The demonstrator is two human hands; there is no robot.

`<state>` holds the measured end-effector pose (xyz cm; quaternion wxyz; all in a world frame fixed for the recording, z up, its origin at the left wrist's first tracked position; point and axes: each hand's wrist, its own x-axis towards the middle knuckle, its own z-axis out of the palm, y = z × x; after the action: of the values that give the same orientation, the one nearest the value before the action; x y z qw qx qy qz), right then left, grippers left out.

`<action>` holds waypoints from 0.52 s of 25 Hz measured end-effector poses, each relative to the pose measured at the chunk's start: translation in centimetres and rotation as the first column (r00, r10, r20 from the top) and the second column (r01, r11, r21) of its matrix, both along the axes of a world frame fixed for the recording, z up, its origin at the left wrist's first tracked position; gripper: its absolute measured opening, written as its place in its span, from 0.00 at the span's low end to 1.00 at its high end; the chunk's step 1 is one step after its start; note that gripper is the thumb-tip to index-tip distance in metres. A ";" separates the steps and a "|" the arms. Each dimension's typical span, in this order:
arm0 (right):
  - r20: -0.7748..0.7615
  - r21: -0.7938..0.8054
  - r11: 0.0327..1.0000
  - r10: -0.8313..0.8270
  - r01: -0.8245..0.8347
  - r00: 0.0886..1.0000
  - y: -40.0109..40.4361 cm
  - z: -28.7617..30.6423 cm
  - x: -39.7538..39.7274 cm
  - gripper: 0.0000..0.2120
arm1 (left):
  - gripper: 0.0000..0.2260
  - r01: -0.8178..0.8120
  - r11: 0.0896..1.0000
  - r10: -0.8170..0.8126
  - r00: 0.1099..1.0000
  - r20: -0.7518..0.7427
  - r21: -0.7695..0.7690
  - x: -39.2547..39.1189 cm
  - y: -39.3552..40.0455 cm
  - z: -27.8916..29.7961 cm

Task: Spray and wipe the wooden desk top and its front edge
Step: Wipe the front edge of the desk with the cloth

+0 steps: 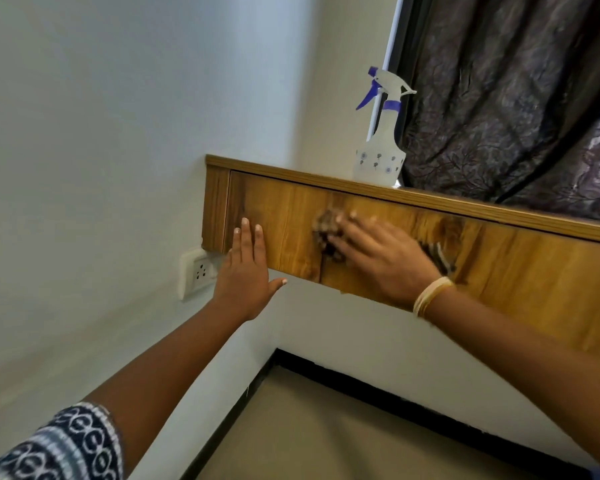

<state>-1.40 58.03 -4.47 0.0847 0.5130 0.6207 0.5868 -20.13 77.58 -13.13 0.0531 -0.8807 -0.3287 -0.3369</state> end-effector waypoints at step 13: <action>-0.098 0.175 0.985 0.010 0.007 0.995 -6.9 2.8 2.8 0.22 | 0.48 0.123 0.909 -0.140 0.990 0.014 0.398 3.1 -6.9 6.9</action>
<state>1.40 51.12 -1.66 0.0079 0.5464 0.5706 0.6130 -17.08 70.70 -6.23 0.2005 -0.8645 -0.1950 -0.4176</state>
